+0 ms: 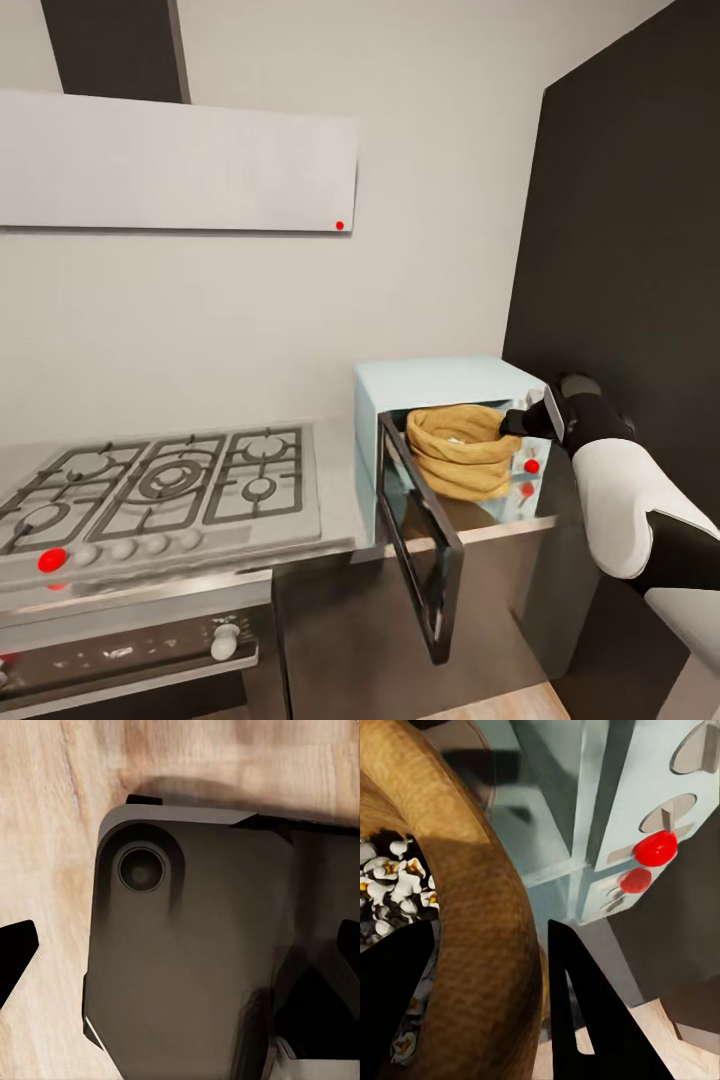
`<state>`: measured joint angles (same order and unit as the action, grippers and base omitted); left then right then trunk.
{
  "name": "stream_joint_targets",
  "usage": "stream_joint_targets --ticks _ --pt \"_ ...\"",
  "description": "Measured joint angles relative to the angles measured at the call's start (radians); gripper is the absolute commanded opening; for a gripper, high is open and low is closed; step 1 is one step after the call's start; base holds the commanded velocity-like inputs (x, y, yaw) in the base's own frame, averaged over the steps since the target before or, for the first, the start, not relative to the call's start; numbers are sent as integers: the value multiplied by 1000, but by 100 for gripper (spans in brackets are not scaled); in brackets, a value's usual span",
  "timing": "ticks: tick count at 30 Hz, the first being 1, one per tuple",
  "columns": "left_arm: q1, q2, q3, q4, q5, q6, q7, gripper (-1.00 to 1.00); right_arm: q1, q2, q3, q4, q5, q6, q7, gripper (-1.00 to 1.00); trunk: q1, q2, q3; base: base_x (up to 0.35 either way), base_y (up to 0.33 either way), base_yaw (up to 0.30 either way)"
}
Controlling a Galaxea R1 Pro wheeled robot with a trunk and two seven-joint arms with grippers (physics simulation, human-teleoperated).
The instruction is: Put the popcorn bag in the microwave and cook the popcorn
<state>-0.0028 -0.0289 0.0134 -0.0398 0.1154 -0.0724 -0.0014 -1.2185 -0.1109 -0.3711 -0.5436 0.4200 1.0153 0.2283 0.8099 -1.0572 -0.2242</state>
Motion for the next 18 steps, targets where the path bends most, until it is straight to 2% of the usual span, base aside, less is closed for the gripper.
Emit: stream_joint_targets --ticks 5,12,18 --pt "0 0 0 0 0 0 0 100 0 0 1 0 1 -1 1 -100 0 0 0 119 69 0" --pt "0 0 0 0 0 0 0 100 0 0 1 0 1 -1 2 -100 0 0 0 19 22 0" --pt "0 -2 0 0 0 -1 0 100 0 0 2 0 1 -4 1 -100 0 0 0 88 207 0"
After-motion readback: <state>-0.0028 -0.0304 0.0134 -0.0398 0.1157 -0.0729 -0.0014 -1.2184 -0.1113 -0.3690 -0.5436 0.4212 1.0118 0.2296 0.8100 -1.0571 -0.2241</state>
